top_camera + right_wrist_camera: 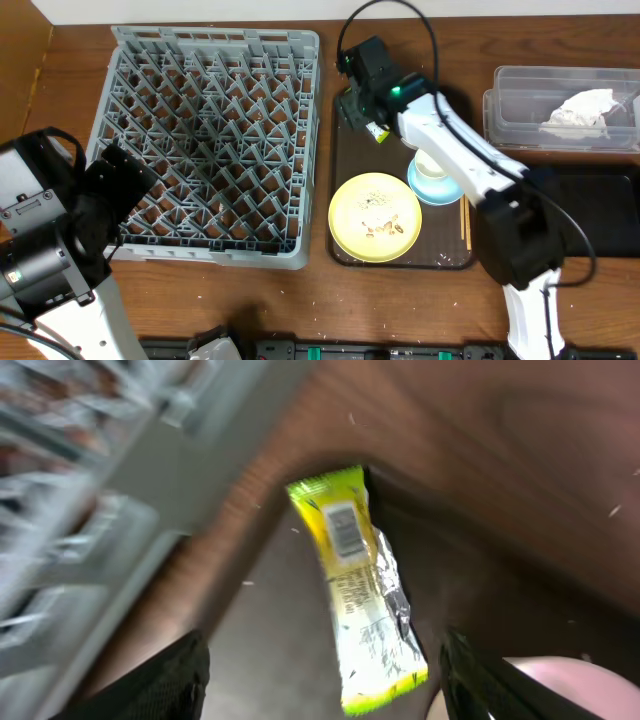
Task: Sort waste into correct bins and load items into the dishwasher
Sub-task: 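Reach the right gripper to the yellow snack wrapper and grasp it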
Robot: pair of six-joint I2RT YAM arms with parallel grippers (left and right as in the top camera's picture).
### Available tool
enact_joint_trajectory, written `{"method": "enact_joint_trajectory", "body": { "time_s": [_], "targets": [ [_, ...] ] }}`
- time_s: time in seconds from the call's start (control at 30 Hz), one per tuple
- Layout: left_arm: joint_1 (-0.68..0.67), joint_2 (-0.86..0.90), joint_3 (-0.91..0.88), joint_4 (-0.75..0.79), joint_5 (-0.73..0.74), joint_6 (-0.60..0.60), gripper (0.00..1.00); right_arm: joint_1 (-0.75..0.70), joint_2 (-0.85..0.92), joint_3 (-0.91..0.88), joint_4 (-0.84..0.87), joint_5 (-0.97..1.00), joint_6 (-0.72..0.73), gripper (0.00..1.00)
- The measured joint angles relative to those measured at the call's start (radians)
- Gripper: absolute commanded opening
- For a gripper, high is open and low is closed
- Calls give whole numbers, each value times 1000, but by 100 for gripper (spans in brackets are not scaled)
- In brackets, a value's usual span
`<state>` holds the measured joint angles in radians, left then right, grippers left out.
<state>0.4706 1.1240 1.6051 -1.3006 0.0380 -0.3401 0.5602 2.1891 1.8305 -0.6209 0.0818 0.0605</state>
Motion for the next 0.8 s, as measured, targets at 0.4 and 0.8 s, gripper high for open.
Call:
{"method": "enact_joint_trajectory", "body": {
  "time_s": [0.4,0.8],
  "targets": [
    [0,0,0,-1,0,0,99,-7,130,-1,67,6,-45,66],
    [0,0,0,0,0,0,99,-28,180,5,58,28,-31,1]
  ]
}}
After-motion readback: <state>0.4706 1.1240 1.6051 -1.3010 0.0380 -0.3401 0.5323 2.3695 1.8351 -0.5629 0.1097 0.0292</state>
